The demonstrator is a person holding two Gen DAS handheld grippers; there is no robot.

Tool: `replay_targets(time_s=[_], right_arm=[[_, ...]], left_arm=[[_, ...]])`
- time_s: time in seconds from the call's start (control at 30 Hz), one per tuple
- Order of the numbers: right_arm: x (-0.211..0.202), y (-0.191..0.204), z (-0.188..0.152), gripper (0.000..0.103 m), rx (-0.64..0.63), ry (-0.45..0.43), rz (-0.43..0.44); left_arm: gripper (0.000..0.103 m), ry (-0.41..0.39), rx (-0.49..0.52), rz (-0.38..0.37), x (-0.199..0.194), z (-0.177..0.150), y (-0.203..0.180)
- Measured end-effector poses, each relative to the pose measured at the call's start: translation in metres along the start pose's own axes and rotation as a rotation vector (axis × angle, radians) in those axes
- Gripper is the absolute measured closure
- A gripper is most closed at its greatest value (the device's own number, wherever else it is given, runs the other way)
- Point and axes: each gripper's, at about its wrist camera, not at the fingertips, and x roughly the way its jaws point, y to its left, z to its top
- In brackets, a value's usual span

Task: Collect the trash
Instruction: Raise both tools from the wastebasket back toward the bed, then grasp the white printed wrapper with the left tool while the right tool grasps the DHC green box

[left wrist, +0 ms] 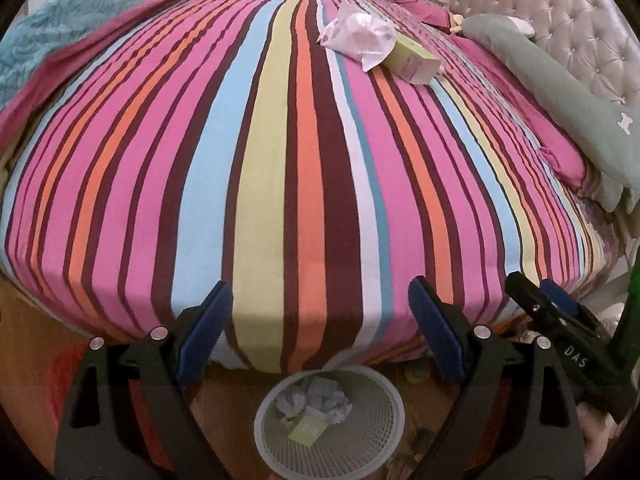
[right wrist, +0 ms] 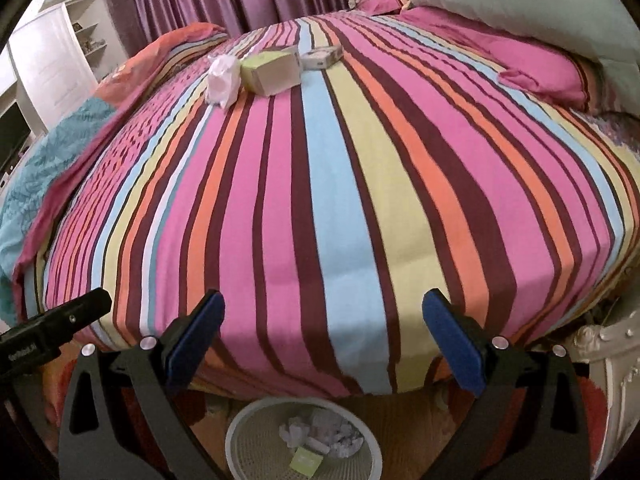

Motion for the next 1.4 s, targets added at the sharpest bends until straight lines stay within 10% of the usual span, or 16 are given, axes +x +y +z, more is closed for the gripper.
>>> replay_targets(time_s=[1.4], right_arm=[[0.096, 0.018, 0.159, 0.008, -0.164, -0.070, 0.050]], left_arm=[[0.016, -0.083, 0.178, 0.052, 0.105, 0.192, -0.039]])
